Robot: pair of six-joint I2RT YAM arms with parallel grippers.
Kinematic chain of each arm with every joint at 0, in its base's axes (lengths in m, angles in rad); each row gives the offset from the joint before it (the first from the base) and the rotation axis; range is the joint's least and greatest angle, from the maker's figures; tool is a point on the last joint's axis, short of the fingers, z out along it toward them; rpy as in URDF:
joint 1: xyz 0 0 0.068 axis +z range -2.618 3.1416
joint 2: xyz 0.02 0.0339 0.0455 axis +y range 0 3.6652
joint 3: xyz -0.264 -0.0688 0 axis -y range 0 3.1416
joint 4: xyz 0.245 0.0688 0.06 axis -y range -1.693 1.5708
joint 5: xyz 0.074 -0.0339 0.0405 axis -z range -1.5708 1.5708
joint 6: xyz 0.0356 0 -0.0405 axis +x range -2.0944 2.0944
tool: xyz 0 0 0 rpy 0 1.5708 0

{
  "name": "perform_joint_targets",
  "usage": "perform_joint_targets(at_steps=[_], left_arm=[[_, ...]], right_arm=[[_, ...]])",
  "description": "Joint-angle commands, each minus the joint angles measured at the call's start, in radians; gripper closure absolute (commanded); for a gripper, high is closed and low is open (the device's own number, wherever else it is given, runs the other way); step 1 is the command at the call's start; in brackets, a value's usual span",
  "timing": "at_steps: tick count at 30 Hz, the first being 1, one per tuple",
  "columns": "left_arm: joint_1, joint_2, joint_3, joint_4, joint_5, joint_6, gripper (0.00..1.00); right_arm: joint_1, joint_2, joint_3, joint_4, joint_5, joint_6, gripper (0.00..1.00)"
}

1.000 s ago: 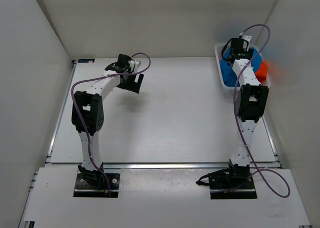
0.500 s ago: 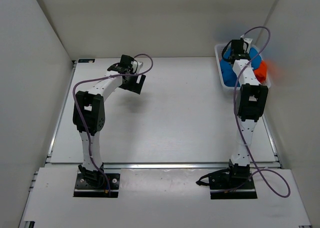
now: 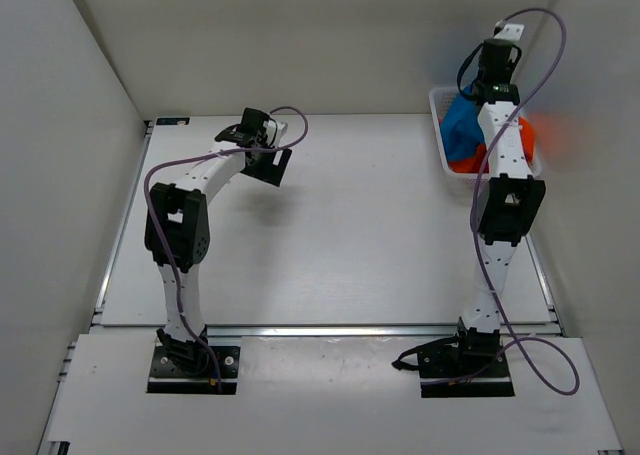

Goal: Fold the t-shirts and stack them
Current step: Grab crumpled tshirt from bin with the right arm, then move the tshirt to the center of the board

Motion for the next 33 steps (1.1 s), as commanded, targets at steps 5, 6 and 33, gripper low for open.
perform_joint_targets(at_steps=[5, 6, 33], left_arm=[[-0.018, -0.154, 0.005, 0.045, -0.099, 0.046, 0.02], [-0.018, -0.165, 0.007, 0.051, -0.107, 0.048, 0.02], [0.176, -0.626, -0.22, 0.089, -0.199, 0.086, 0.01]], right_arm=[[-0.029, -0.187, 0.268, 0.197, -0.245, 0.024, 1.0], [-0.032, -0.194, 0.283, 0.204, -0.274, 0.035, 1.0], [0.253, -0.442, -0.186, 0.237, -0.901, 0.394, 0.0]])
